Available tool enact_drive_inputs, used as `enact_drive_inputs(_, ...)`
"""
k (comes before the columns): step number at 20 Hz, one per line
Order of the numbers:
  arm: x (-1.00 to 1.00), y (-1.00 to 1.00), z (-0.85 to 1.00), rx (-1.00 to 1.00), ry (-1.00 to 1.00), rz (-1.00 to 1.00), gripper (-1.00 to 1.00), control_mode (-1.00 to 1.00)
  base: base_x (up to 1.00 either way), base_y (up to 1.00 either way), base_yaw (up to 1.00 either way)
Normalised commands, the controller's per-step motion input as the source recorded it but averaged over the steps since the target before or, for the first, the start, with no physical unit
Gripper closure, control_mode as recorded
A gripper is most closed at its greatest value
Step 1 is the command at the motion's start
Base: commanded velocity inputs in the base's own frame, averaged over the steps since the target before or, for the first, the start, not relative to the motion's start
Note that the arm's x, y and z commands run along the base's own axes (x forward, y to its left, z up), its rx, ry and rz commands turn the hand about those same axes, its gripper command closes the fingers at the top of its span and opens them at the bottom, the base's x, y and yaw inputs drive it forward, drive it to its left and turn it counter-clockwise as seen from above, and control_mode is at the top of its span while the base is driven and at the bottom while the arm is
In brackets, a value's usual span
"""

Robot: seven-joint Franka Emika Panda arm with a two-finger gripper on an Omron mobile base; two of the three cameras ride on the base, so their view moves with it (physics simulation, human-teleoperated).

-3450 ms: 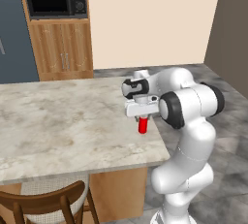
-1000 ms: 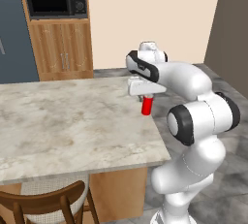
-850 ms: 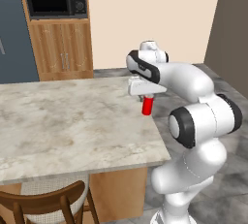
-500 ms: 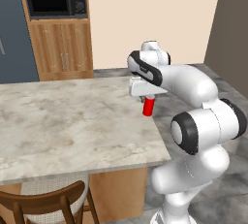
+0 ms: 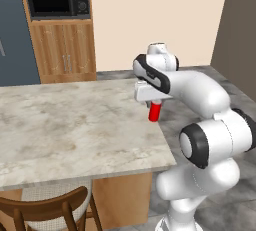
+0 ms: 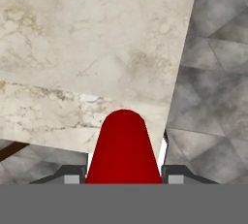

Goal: Four empty soda cans are scattered around the kitchen. Gather all the cans and cluster them next to the stove for recycling.

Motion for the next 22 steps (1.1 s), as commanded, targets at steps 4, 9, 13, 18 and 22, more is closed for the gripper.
enact_drive_inputs(4, -0.02, 0.00, 0.00, 0.00, 0.00, 0.00, 1.00, 1.00, -0.09, 0.00, 0.00)
enact_drive_inputs(9, 0.00, 0.00, 0.00, 0.00, 0.00, 0.00, 1.00, 1.00, -0.22, -0.02, 0.00)
enact_drive_inputs(13, 0.00, 0.00, 0.00, 0.00, 0.00, 0.00, 1.00, 1.00, -0.31, -0.04, 0.00)
enact_drive_inputs(18, 0.00, 0.00, 0.00, 0.00, 0.00, 0.00, 1.00, 1.00, -0.39, -0.13, 0.00)
enact_drive_inputs(22, 0.00, 0.00, 0.00, 0.00, 0.00, 0.00, 1.00, 1.00, -0.47, -0.28, 0.01)
